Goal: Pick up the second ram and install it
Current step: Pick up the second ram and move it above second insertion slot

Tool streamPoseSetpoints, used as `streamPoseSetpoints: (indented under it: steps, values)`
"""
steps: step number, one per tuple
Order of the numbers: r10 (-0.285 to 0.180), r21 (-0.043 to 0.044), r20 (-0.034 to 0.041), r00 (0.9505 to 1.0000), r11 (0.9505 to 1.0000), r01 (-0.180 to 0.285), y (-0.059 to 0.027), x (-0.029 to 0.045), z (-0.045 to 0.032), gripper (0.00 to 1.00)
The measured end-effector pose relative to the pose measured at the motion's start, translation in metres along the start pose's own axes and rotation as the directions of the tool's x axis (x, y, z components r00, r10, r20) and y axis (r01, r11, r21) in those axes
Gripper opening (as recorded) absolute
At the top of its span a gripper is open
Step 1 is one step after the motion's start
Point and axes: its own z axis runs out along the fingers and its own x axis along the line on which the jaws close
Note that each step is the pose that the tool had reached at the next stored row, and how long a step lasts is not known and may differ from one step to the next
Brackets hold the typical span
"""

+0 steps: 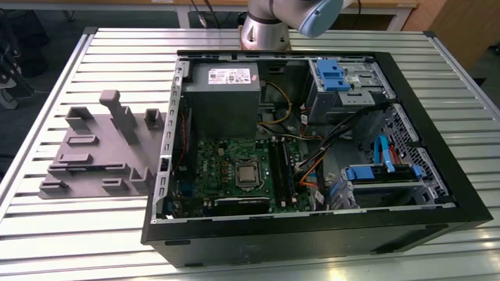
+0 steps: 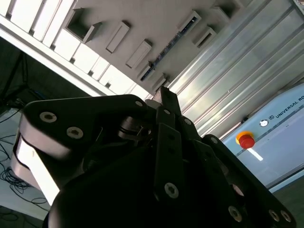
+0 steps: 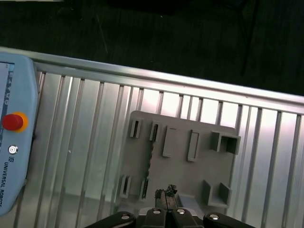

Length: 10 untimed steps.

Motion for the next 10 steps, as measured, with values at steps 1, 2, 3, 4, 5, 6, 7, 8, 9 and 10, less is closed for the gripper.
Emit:
streamPoseSetpoints:
  steps: [1,2,3,4,5,6,7,8,9,10]
  values:
    - [-0.008,-0.0001,-0.0001,1.0,1.0,0.008,0.0,0.0,0.0,0.11]
    - [-0.016,-0.0002,-0.0002,0.9999,0.9999,0.016,0.0001,0.0,0.0,0.11]
    - [-0.021,-0.0001,-0.0002,0.9998,0.9998,0.021,0.0002,0.0,0.0001,0.11]
    - [-0.022,-0.0001,-0.0002,0.9998,0.9998,0.022,0.0003,0.0,0.0002,0.11]
    - [-0.022,-0.0001,-0.0003,0.9998,0.9998,0.022,0.0004,0.0,0.0003,0.11]
    - [-0.021,0.0004,-0.0003,0.9998,0.9998,0.021,0.0006,0.0,0.0009,0.11]
    - [-0.016,0.0005,-0.0003,0.9999,0.9999,0.016,0.0006,0.0,0.0015,0.11]
    - [-0.006,0.0009,-0.0001,1.0,1.0,0.006,0.0007,-0.0001,0.0022,0.11]
    - [0.007,0.0011,-0.0001,1.0,1.0,-0.007,0.0007,0.0,0.003,0.11]
    - [0.025,0.0013,0.0001,0.9997,0.9997,-0.025,0.0007,-0.0001,0.0038,0.11]
